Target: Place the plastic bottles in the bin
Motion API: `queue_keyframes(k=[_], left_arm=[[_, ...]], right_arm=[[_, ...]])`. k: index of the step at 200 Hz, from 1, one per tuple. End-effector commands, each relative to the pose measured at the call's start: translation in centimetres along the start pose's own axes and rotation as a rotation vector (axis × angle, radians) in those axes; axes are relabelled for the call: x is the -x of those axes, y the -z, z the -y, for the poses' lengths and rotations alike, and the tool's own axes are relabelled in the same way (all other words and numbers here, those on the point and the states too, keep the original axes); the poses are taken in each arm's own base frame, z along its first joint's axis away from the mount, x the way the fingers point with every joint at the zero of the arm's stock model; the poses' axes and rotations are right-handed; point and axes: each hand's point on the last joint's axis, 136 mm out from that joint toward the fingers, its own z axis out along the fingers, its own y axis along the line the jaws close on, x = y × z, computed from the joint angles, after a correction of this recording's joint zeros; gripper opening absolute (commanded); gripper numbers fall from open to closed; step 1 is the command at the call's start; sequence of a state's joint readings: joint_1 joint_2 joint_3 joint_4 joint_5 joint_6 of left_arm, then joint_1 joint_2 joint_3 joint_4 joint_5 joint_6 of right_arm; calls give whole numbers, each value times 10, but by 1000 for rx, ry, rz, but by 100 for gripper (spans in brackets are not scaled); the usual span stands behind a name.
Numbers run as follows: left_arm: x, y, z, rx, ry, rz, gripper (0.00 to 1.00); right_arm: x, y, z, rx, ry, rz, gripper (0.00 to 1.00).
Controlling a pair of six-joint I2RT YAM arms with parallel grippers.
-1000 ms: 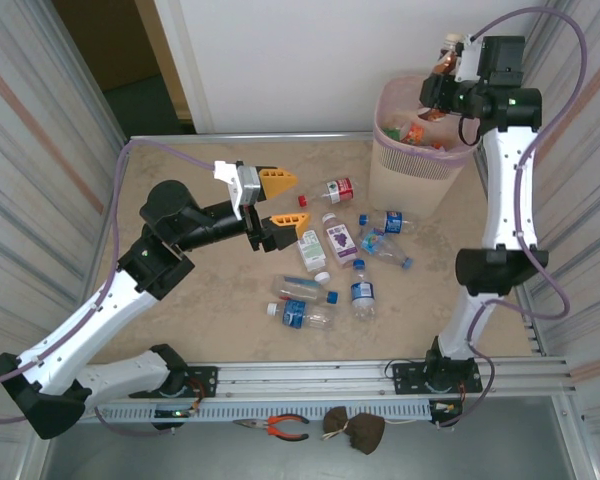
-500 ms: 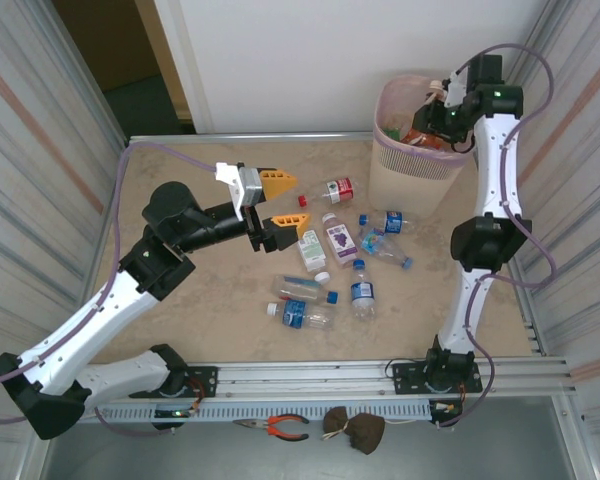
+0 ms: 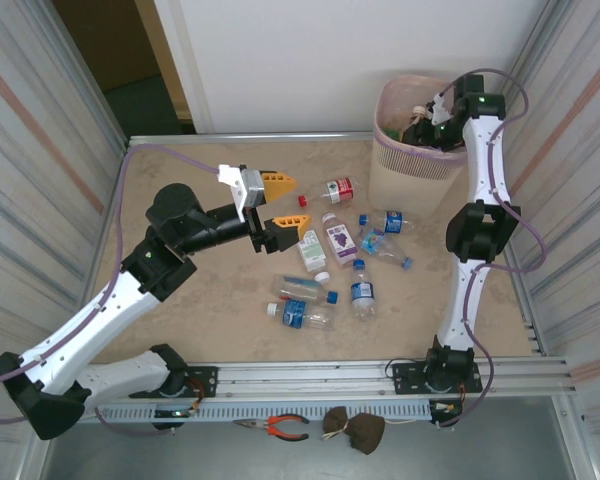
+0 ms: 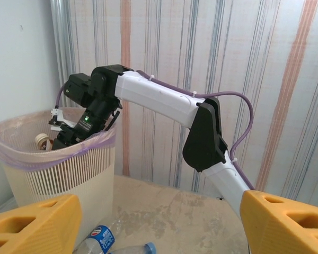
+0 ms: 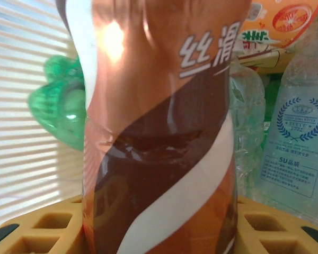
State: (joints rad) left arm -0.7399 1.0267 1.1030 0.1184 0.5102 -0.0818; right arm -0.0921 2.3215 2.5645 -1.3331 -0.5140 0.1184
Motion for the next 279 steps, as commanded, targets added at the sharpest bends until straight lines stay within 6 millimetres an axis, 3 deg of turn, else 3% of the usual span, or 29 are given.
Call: queue_keyframes(k=[1,31,58,97,130,220,279], left_arm=[[6,4,1,11,-10,24,79],[6,4,1,12,-9,25,79],[5,3,0,16,-7,24,79],[5,1,-1,14,1,24,79],[7,0,-1,10,4,29,79],[5,5,-1,24,11,27,79],[-10,3,-21,129,45,-41,79]], right_arm=[[-16,-22,18,-12,-8,-90,49],[-20,-34,32,-52,-15,-120,58],[-17,-30,28,-44,-9,-106,71],[-5,-2,8,-25,26,-25,87],[4,28,-8,-26,56,53,94],[16,109,-40,-99,128,268,94],[7,154,-91,-99,309,394,93]])
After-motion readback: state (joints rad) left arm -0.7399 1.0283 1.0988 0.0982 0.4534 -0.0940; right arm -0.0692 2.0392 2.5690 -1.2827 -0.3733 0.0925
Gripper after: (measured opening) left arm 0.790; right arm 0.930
